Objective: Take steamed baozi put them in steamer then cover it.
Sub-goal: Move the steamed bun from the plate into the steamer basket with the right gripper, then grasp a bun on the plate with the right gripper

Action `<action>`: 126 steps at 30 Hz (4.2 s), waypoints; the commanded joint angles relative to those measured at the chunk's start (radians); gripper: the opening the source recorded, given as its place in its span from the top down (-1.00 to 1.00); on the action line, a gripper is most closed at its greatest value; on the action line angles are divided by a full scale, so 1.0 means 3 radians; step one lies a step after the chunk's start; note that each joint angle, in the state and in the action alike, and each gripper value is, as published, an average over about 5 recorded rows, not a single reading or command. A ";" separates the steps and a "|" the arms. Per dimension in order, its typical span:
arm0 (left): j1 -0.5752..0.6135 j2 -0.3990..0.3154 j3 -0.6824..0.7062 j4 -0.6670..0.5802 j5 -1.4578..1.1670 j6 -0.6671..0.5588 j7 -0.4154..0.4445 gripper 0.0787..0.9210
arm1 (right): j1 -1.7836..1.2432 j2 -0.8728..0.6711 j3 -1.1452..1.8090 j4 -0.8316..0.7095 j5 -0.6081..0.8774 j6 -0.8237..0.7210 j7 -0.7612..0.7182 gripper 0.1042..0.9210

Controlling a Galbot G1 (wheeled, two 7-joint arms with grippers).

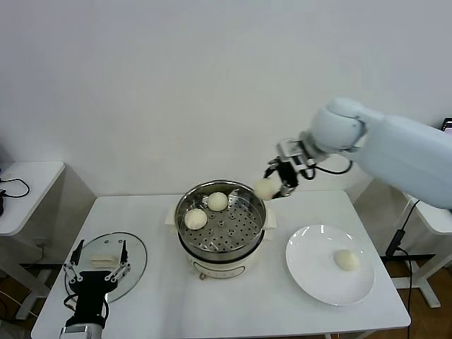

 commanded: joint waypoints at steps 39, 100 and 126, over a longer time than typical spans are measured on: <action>-0.0022 -0.0133 -0.0046 0.0085 -0.0010 -0.0057 -0.0027 -0.77 | -0.0407 0.1087 -0.0621 -0.0165 -0.0980 0.1520 0.0159 -0.26; -0.0083 0.0084 0.0115 0.0203 0.0082 -0.0028 0.0000 -0.77 | -0.3844 -0.1573 0.2754 -0.0132 -0.1786 0.0282 0.0071 -0.76; -0.0071 0.0071 0.0078 0.0180 0.0114 0.0007 0.0005 -0.77 | -0.3677 -0.0964 0.2634 -0.0685 -0.1837 0.0372 0.0275 -0.74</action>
